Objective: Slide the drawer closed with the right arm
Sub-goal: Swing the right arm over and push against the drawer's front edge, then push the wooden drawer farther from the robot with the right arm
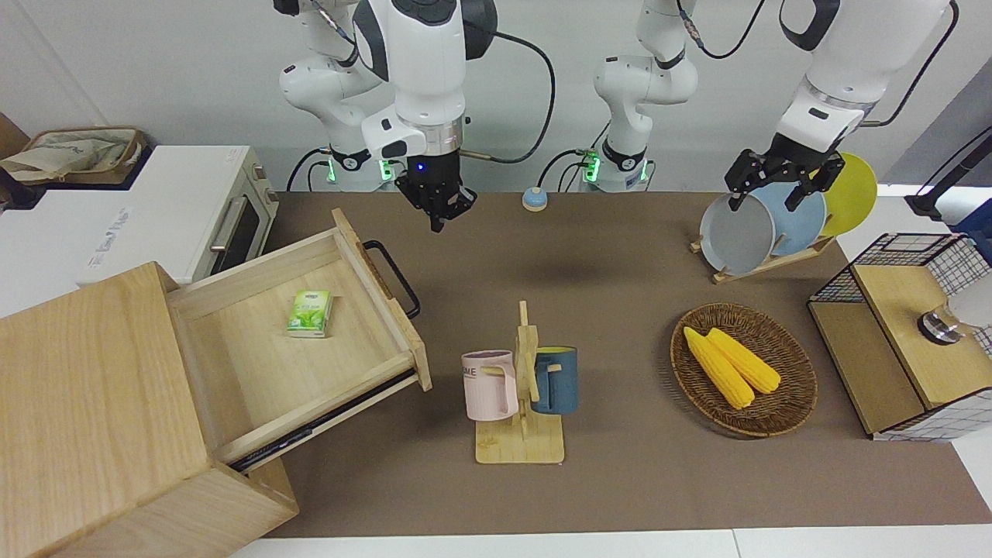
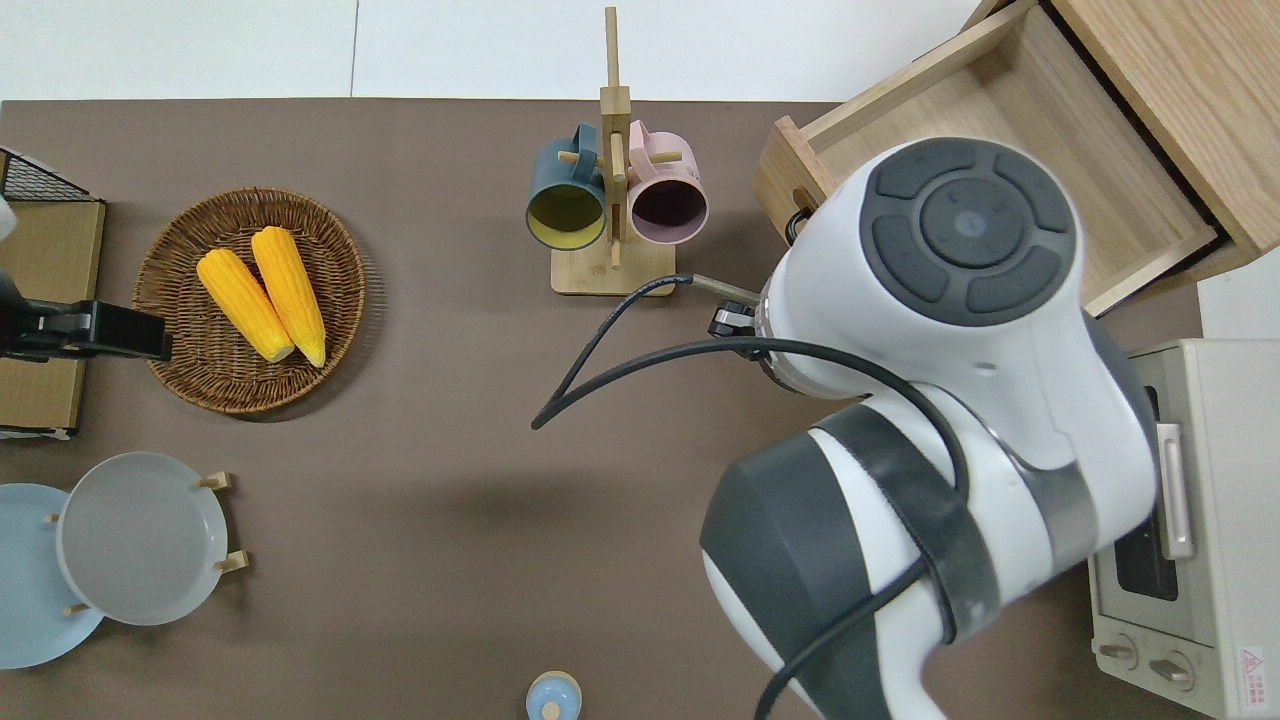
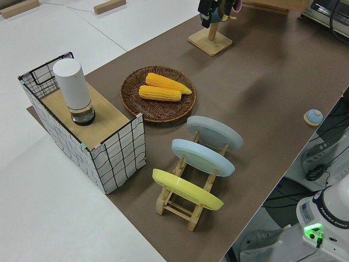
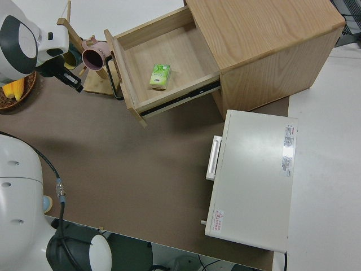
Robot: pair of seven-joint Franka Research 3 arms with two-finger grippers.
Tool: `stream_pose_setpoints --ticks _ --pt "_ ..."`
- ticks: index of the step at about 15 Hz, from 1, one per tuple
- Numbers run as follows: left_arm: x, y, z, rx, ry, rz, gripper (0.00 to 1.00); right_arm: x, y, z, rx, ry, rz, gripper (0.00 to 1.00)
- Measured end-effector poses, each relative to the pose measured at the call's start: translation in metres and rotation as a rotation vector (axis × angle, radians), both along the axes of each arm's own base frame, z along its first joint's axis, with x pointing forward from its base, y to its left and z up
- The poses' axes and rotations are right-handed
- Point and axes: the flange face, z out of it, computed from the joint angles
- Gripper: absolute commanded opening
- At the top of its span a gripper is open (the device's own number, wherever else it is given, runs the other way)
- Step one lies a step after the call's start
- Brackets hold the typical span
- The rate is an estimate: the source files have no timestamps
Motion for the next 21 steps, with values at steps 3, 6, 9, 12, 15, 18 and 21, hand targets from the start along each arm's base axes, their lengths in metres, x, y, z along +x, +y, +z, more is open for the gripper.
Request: stream_pose_setpoints --ticks 3,6,9,12,15,18,21 --pt "0.0 0.0 0.0 0.0 0.0 0.0 1.0 0.007 0.012 -0.025 -0.013 0.017 -0.075 0.0" --pt "0.0 0.0 0.0 0.0 0.0 0.0 1.0 0.015 0.024 -0.054 -0.03 0.032 -0.153 0.0" --pt "0.0 0.0 0.0 0.0 0.0 0.0 1.0 0.023 0.028 -0.074 -0.038 0.034 -0.206 0.0" --pt "0.0 0.0 0.0 0.0 0.0 0.0 1.0 0.031 0.02 -0.086 -0.052 0.043 -0.243 0.0" --pt "0.0 0.0 0.0 0.0 0.0 0.0 1.0 0.038 0.008 -0.09 -0.059 0.047 -0.273 0.0" --pt "0.0 0.0 0.0 0.0 0.0 0.0 1.0 0.045 -0.007 -0.091 -0.059 0.048 -0.298 0.0" --pt "0.0 0.0 0.0 0.0 0.0 0.0 1.0 0.053 -0.02 -0.091 -0.05 0.036 -0.32 0.0"
